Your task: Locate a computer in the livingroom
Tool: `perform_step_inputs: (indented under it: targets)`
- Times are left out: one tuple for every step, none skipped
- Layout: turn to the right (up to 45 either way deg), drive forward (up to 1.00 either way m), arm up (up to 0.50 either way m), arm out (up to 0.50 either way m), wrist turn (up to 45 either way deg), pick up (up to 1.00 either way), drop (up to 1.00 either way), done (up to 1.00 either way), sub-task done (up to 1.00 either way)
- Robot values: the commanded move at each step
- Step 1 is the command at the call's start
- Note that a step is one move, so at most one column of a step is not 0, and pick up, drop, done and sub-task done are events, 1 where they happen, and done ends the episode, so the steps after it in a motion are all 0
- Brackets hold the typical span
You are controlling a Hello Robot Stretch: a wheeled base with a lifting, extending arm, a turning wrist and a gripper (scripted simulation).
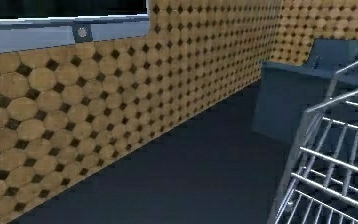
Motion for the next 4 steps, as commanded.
perform_step_inputs:
  targets:
    - [0.0, 0.75, 0.0, 0.0, 0.0, 0.0, 0.0, 0.0, 0.0]
    - [12.0, 0.0, 0.0, 0.0, 0.0, 0.0, 0.0, 0.0, 0.0]
    - [0.0, 1.0, 0.0, 0.0, 0.0, 0.0, 0.0, 0.0, 0.0]
    - [0.0, 0.75, 0.0, 0.0, 0.0, 0.0, 0.0, 0.0, 0.0]
